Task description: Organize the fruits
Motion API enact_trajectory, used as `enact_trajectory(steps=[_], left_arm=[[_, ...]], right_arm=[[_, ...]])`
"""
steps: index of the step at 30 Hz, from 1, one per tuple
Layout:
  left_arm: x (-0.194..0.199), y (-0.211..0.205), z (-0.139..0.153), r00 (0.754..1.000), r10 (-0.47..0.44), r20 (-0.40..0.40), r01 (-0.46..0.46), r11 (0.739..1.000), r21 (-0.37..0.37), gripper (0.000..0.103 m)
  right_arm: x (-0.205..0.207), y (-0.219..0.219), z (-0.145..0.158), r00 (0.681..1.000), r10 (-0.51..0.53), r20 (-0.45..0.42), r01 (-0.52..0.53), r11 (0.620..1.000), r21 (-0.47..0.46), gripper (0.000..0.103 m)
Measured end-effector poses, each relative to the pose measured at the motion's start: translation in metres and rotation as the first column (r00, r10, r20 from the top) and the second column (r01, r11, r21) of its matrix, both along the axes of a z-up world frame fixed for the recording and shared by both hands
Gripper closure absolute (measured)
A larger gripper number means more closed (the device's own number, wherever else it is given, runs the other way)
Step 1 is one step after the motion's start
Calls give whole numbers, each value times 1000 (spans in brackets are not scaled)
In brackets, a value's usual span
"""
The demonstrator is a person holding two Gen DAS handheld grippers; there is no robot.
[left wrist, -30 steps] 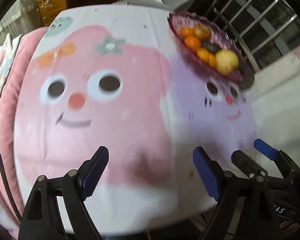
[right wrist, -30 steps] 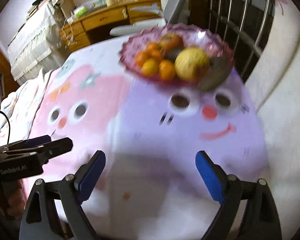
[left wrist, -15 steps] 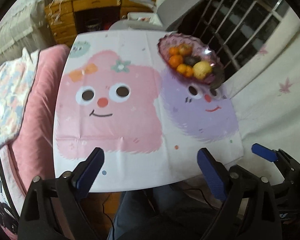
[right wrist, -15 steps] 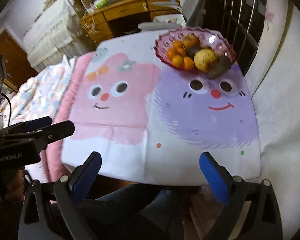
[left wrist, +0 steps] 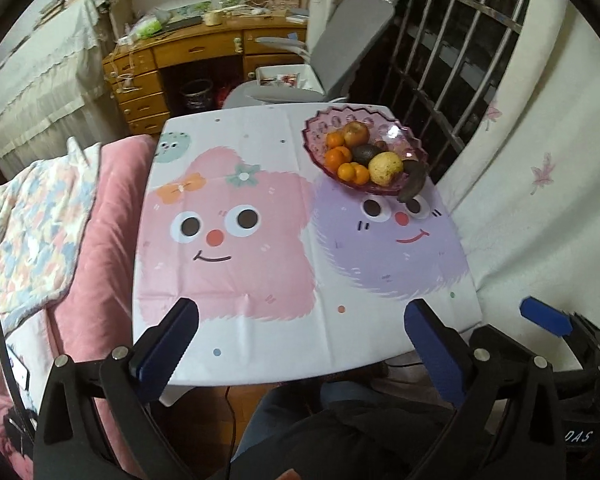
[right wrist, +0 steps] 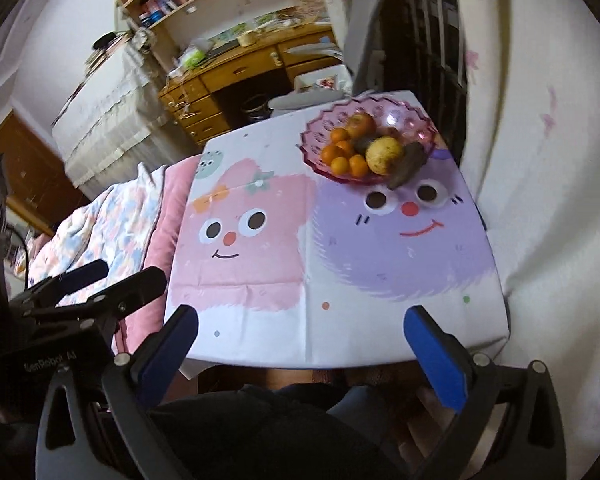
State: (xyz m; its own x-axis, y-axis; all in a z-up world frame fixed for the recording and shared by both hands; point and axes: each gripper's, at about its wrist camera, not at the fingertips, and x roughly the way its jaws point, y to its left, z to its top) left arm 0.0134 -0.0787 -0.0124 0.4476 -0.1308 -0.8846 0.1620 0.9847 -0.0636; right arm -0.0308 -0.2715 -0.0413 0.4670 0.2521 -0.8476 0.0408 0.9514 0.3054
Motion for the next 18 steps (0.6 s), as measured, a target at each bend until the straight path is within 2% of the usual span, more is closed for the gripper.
enact_trajectory(steps=[5, 10, 18], left_arm=[[-5, 2, 0, 997, 70, 31, -71, 997, 34, 1], [-6, 2, -2, 994, 102, 50, -104, 994, 36, 1], [-5, 5, 0, 988, 132, 77, -136, 990, 39, 1]], right_arm=[[-6, -9, 3, 998, -20, 65, 21, 1000, -7, 0], [-5, 0, 10, 994, 30, 109, -23, 998, -66, 0], [4, 10, 14, 987, 109, 119, -96, 989, -112, 0]])
